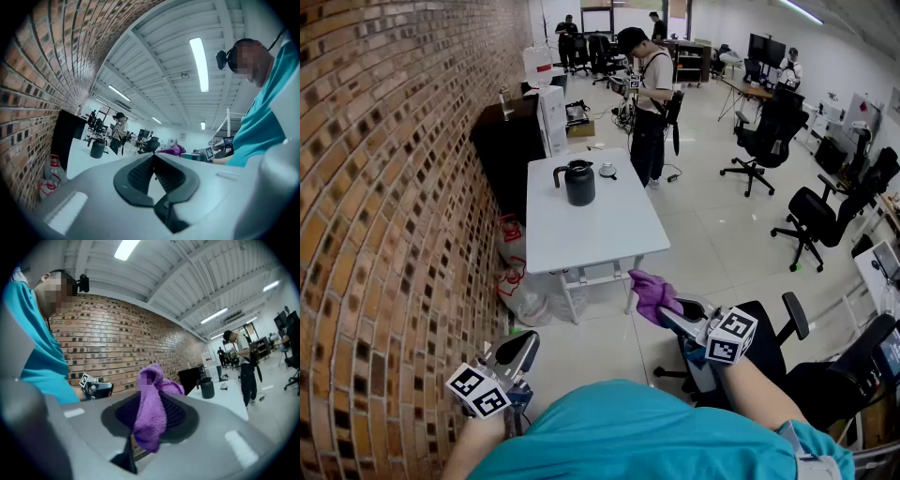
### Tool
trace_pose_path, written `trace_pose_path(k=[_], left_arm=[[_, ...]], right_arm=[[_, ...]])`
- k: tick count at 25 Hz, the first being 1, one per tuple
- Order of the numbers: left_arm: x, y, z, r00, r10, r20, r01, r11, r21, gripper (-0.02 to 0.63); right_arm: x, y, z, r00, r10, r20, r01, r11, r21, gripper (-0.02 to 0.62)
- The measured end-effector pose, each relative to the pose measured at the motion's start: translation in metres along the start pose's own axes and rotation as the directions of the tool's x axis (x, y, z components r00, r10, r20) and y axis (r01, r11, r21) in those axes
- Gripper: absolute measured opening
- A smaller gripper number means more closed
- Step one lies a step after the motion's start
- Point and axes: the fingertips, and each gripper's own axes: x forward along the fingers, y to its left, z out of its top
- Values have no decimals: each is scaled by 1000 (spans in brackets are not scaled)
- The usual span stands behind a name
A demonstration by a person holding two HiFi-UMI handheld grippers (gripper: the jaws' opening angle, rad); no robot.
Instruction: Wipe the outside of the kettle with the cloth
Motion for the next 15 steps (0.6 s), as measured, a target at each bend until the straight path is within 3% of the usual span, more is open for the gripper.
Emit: trace_pose_path(k=[9, 15], left_arm=[[50, -18, 6, 999, 44, 12, -44, 998, 36, 2], [87, 15, 17, 998, 61, -5, -60, 997, 45, 2]], right_arm=[[-14, -51, 12, 999, 42, 12, -42, 998, -35, 91], [13, -104, 8, 999, 41, -7, -41, 999, -27, 91]])
